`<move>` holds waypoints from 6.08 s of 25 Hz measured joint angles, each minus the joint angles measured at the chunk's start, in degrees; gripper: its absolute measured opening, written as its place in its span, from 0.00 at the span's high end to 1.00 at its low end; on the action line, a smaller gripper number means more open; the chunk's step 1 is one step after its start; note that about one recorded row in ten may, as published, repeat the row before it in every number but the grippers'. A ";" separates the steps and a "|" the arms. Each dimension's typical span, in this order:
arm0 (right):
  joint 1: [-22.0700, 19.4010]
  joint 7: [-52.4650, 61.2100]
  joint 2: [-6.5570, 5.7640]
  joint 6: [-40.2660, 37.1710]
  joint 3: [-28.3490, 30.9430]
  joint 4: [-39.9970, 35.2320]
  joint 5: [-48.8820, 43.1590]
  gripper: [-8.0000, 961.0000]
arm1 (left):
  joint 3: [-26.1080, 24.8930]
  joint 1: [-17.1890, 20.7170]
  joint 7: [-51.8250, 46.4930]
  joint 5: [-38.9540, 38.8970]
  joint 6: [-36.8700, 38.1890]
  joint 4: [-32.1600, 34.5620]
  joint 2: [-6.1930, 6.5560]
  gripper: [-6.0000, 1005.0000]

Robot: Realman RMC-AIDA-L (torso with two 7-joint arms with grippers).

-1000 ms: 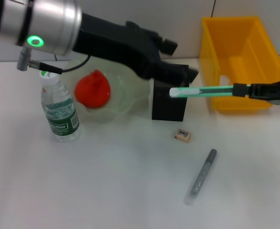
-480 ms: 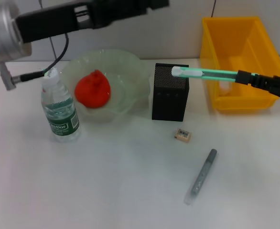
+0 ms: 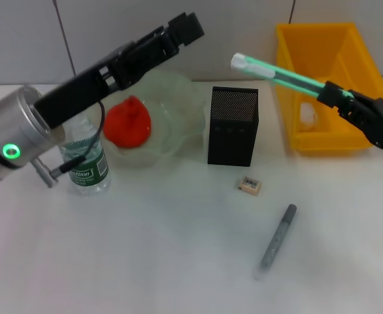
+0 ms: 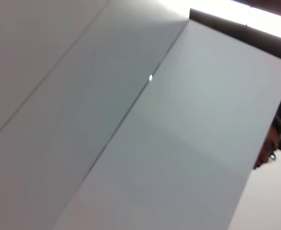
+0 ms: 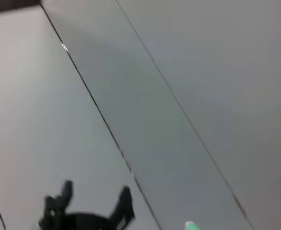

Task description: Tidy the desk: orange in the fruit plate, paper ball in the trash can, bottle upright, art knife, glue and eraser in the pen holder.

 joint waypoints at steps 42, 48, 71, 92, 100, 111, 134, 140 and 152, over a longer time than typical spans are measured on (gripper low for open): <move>5.11 -19.34 3.14 -12.86 -0.52 -20.59 10.67 0.89 | -0.53 -9.52 19.97 -9.07 10.72 -25.65 -0.42 0.22; 5.20 -16.82 3.14 -13.32 -0.62 -21.01 10.41 0.89 | -1.03 -11.22 23.65 -9.10 11.47 -28.47 -0.43 0.22; 4.67 -14.95 3.30 -14.58 -0.88 -21.74 10.07 0.89 | -4.88 -13.19 29.22 -7.92 13.46 -34.21 -0.42 0.29; 4.88 -15.11 3.32 -14.91 -0.88 -22.32 10.05 0.89 | -5.18 -13.43 29.65 -7.75 13.84 -35.40 -0.42 0.56; 5.03 -15.29 3.32 -14.90 -0.90 -22.34 10.05 0.89 | -6.11 -13.47 29.00 -6.87 14.23 -36.26 -0.42 0.62; 5.04 -15.28 3.32 -14.96 -1.59 -22.33 9.69 0.89 | -21.72 -12.98 29.98 9.56 13.45 -37.09 -0.42 0.64; 5.04 -15.32 3.32 -14.90 -1.58 -22.31 9.41 0.89 | -23.77 -12.73 29.67 11.33 13.15 -37.21 -0.42 0.80; 4.90 -15.35 3.31 -15.19 -1.57 -22.04 9.27 0.86 | -24.48 -12.36 29.63 11.32 13.15 -37.35 -0.42 0.82; 4.72 -15.47 3.31 -15.97 -1.58 -21.73 9.26 0.58 | -24.78 -12.21 28.95 11.21 13.14 -37.41 -0.42 0.82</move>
